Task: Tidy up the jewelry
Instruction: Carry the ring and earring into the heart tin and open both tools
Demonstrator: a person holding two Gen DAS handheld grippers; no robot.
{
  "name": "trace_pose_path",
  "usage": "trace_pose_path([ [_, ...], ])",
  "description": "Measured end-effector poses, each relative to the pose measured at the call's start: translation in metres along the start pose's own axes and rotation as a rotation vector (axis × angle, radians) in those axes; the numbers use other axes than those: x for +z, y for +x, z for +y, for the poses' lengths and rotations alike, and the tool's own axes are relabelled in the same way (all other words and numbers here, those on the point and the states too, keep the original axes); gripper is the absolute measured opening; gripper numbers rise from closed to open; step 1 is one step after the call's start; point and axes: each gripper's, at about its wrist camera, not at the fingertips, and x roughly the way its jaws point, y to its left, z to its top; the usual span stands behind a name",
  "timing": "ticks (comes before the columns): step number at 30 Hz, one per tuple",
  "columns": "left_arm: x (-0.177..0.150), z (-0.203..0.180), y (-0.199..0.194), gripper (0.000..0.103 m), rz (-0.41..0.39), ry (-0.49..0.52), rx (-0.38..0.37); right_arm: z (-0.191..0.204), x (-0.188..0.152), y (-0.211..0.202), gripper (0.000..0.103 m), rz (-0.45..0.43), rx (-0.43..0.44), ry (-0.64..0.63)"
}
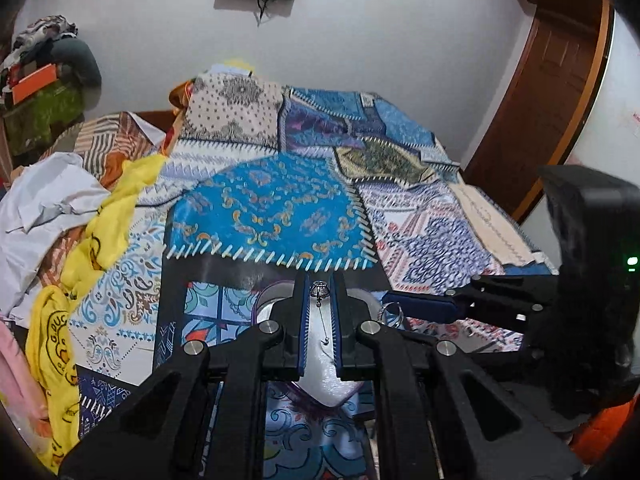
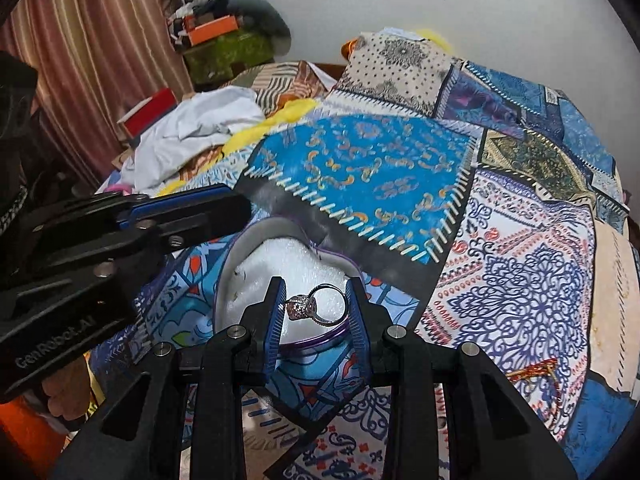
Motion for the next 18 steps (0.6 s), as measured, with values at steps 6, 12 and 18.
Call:
trace_pose_path([
  [6,-0.006,0.005,0.011,0.009,0.042,-0.005,-0.008,0.003,-0.002,0.007,0.028,0.019,0.007,-0.014],
  [12,-0.009,0.003,0.006,0.009,0.048,0.016,0.004,0.004,-0.003,0.011,0.028,0.033,0.013,-0.021],
  [18,-0.005,0.005,-0.013,0.01,0.013,0.009,0.049,0.009,-0.001,0.012,0.029,0.036,-0.003,-0.052],
])
